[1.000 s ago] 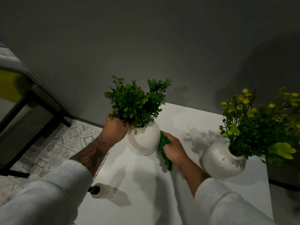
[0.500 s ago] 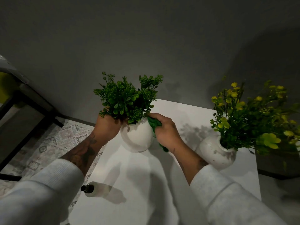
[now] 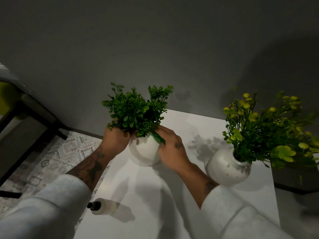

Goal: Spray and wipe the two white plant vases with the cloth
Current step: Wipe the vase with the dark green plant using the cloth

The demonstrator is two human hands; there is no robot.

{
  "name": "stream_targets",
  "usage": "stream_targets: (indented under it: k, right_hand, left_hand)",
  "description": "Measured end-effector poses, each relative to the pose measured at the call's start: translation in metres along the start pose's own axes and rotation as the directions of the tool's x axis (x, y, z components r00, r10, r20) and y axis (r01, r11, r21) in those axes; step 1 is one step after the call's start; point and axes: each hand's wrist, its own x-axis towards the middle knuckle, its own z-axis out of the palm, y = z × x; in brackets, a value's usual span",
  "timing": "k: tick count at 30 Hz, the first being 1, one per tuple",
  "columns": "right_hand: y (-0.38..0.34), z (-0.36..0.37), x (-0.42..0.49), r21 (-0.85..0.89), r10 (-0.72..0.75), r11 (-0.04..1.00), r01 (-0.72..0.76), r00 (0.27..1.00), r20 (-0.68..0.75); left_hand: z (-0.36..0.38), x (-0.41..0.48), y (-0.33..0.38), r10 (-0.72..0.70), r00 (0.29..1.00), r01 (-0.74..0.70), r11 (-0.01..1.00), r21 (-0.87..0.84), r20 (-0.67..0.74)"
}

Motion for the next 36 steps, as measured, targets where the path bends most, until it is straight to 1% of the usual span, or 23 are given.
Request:
stream_targets:
  k: [2,3,4,6,8,11,13,14,15,16,17,18,19,20,21,23,26,28,30,33,36]
  right_hand:
    - [0.000,-0.005,0.018,-0.043,0.022,0.999,-0.019,0.996,0.086]
    - [0.001,-0.006,0.022,-0.060,0.031,0.998,-0.025,0.994,0.103]
    - [0.000,-0.006,0.022,-0.070,0.036,0.997,-0.029,0.994,0.099]
    - [-0.002,-0.002,0.006,-0.083,0.012,0.997,-0.008,0.999,0.043]
    - [-0.002,0.005,-0.022,-0.071,-0.025,0.997,0.024,1.000,-0.013]
    - [-0.001,0.009,-0.046,-0.029,-0.053,0.998,0.052,0.998,-0.024]
    - [-0.001,0.010,-0.037,-0.023,-0.014,1.000,0.013,0.999,-0.037]
    - [-0.002,0.009,-0.027,-0.029,0.018,0.999,-0.019,0.999,-0.036]
    - [-0.003,0.007,-0.016,-0.040,0.039,0.998,-0.040,0.999,-0.023]
    - [-0.003,0.005,-0.005,-0.058,0.050,0.997,-0.049,0.999,0.003]
    - [-0.003,0.002,0.006,-0.076,0.051,0.996,-0.048,0.998,0.032]
    - [-0.002,0.000,0.013,-0.088,0.048,0.995,-0.043,0.997,0.058]
    - [-0.002,-0.002,0.017,-0.093,0.047,0.995,-0.040,0.996,0.072]
    - [-0.002,-0.001,0.017,-0.102,0.046,0.994,-0.039,0.996,0.070]
    - [-0.002,0.001,0.011,-0.113,0.036,0.993,-0.030,0.998,0.052]
    - [-0.004,0.006,-0.011,-0.117,-0.008,0.993,0.007,1.000,-0.007]
    - [-0.006,0.011,-0.044,-0.078,-0.061,0.995,0.058,0.997,-0.040]
    - [-0.006,0.012,-0.047,-0.058,-0.068,0.996,0.065,0.996,-0.054]
    - [-0.005,0.010,-0.033,-0.067,-0.023,0.998,0.019,0.998,-0.053]
    - [-0.005,0.002,-0.001,-0.082,0.039,0.996,-0.037,0.999,0.017]
    - [-0.005,-0.003,0.012,-0.106,0.033,0.994,-0.028,0.998,0.050]
  left_hand:
    - [0.000,0.002,0.000,-0.011,1.000,0.011,1.000,0.006,0.020]
    - [0.001,0.003,-0.001,-0.023,0.999,0.023,1.000,0.012,0.024]
    - [0.001,0.003,-0.002,-0.035,0.999,0.034,0.999,0.021,0.031]
    - [0.004,0.005,-0.006,-0.007,1.000,0.006,0.999,0.042,0.016]
    - [0.002,0.002,-0.005,0.097,0.995,-0.098,0.994,0.051,0.021]
    - [-0.001,-0.001,-0.004,0.241,0.970,-0.242,0.969,0.051,0.015]
    - [-0.006,-0.001,-0.001,0.343,0.938,-0.347,0.928,0.137,0.053]
    - [-0.009,-0.003,0.001,0.367,0.926,-0.375,0.916,0.139,0.084]
    - [-0.011,-0.005,0.004,0.404,0.911,-0.413,0.901,0.136,0.089]
    - [-0.010,-0.005,0.004,0.459,0.887,-0.459,0.871,0.175,0.041]
    - [-0.008,-0.003,0.002,0.466,0.885,-0.461,0.872,0.165,0.012]
    - [-0.009,-0.003,0.003,0.392,0.920,-0.388,0.915,0.115,-0.013]
    - [-0.007,0.000,0.000,0.355,0.934,-0.349,0.932,0.095,-0.049]
    - [-0.006,0.000,0.000,0.362,0.930,-0.357,0.931,0.069,-0.070]
    - [-0.005,-0.002,0.000,0.391,0.918,-0.388,0.920,0.052,-0.066]
    - [-0.002,-0.004,-0.001,0.403,0.905,-0.401,0.915,0.041,-0.138]
    - [0.002,0.001,-0.006,0.287,0.947,-0.291,0.957,-0.011,-0.141]
    - [0.006,0.005,-0.010,0.248,0.960,-0.254,0.966,-0.038,-0.133]
    - [0.007,0.005,-0.011,0.282,0.951,-0.283,0.959,0.015,-0.125]
    - [0.006,0.005,-0.012,0.389,0.908,-0.383,0.921,0.071,-0.154]
    - [0.002,0.004,-0.011,0.447,0.890,-0.429,0.886,0.174,-0.085]
